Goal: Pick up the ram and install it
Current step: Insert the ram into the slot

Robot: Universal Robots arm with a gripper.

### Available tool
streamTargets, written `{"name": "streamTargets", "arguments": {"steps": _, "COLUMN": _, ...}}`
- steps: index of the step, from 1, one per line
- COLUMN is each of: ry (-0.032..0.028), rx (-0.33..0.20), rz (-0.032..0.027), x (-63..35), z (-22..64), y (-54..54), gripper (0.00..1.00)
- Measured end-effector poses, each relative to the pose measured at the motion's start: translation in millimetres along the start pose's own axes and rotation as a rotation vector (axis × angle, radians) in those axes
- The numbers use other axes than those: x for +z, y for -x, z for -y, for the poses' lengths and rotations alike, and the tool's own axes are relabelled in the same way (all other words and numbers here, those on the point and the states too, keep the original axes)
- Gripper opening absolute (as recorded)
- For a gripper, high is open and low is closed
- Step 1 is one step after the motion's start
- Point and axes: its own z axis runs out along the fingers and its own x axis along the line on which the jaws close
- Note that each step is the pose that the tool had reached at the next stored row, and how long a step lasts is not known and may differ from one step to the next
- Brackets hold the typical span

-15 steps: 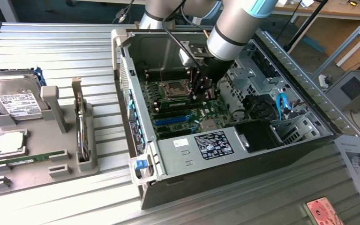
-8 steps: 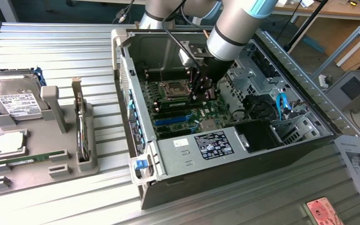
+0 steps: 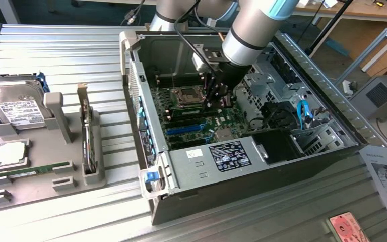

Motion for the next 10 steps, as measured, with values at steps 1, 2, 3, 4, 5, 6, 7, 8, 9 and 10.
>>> {"name": "streamTargets", "arguments": {"steps": 1, "ry": 0.0000, "rx": 0.000, "rz": -0.0001, "x": 0.1, "z": 0.0, "y": 0.0, "gripper": 0.12}}
{"name": "streamTargets", "arguments": {"steps": 2, "ry": 0.0000, "rx": 0.000, "rz": 0.0000, "x": 0.3, "z": 0.1, "y": 0.0, "gripper": 0.12}}
{"name": "streamTargets", "arguments": {"steps": 3, "ry": 0.0000, "rx": 0.000, "rz": 0.0001, "x": 0.6, "z": 0.1, "y": 0.0, "gripper": 0.12}}
{"name": "streamTargets", "arguments": {"steps": 4, "ry": 0.0000, "rx": 0.000, "rz": -0.0001, "x": 0.8, "z": 0.1, "y": 0.0, "gripper": 0.12}}
{"name": "streamTargets", "arguments": {"steps": 5, "ry": 0.0000, "rx": 0.000, "rz": -0.0001, "x": 0.9, "z": 0.1, "y": -0.1, "gripper": 0.12}}
{"name": "streamTargets", "arguments": {"steps": 6, "ry": 0.0000, "rx": 0.000, "rz": -0.0001, "x": 1.1, "z": 0.1, "y": -0.1, "gripper": 0.12}}
{"name": "streamTargets", "arguments": {"steps": 7, "ry": 0.0000, "rx": 0.000, "rz": -0.0001, "x": 1.2, "z": 0.1, "y": -0.1, "gripper": 0.12}}
{"name": "streamTargets", "arguments": {"steps": 8, "ry": 0.0000, "rx": 0.000, "rz": -0.0001, "x": 1.3, "z": 0.2, "y": -0.1, "gripper": 0.12}}
{"name": "streamTargets", "arguments": {"steps": 9, "ry": 0.0000, "rx": 0.000, "rz": -0.0001, "x": 1.4, "z": 0.2, "y": -0.1, "gripper": 0.12}}
{"name": "streamTargets", "arguments": {"steps": 10, "ry": 0.0000, "rx": 0.000, "rz": -0.0001, "x": 1.5, "z": 0.2, "y": -0.1, "gripper": 0.12}}
